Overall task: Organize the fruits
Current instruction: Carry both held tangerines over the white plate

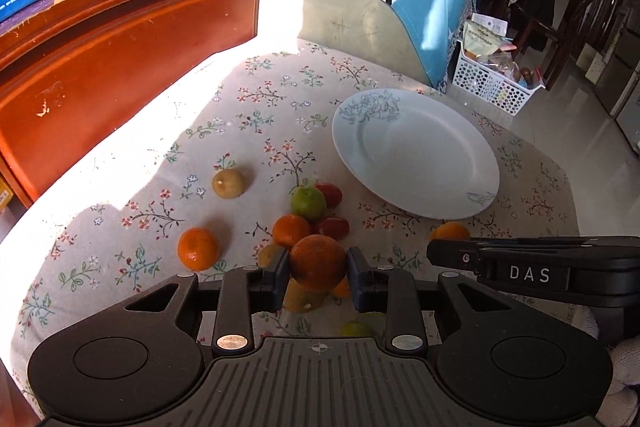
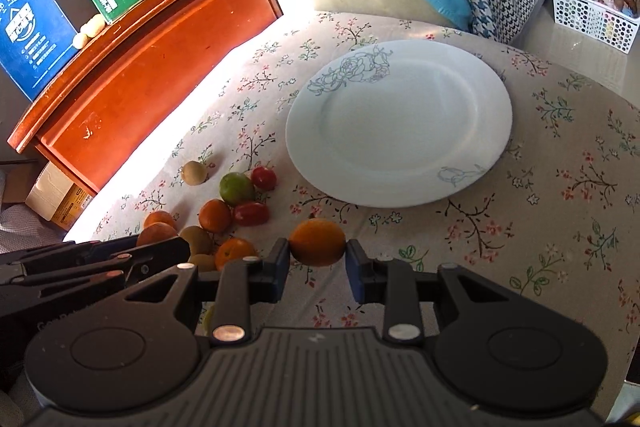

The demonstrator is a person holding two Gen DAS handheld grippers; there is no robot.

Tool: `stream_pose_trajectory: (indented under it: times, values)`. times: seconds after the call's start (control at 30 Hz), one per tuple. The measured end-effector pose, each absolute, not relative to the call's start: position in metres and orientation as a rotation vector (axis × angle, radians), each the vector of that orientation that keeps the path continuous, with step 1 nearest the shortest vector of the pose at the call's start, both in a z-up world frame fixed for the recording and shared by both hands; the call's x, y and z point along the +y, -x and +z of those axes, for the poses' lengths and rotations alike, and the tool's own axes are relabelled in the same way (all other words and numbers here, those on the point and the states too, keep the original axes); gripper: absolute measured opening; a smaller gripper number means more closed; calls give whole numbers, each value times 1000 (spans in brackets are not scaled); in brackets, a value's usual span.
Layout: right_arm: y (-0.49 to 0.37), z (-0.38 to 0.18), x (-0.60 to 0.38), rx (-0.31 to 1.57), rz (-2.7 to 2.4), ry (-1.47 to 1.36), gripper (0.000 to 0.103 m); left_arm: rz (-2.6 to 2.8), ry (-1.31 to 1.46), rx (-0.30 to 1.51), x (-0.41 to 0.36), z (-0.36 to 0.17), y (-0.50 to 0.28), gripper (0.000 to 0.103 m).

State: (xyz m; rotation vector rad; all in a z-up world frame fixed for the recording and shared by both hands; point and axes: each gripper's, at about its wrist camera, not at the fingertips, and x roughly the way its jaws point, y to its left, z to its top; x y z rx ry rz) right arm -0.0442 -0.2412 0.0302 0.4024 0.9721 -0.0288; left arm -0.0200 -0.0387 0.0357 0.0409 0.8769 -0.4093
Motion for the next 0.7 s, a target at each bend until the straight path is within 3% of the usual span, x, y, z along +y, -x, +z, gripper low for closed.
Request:
stream_pose_trajectory:
  times: [0.7]
  values:
    - [7,11,-287,960,-115,-404,31,-554,-67,876,-109,21,-43,28]
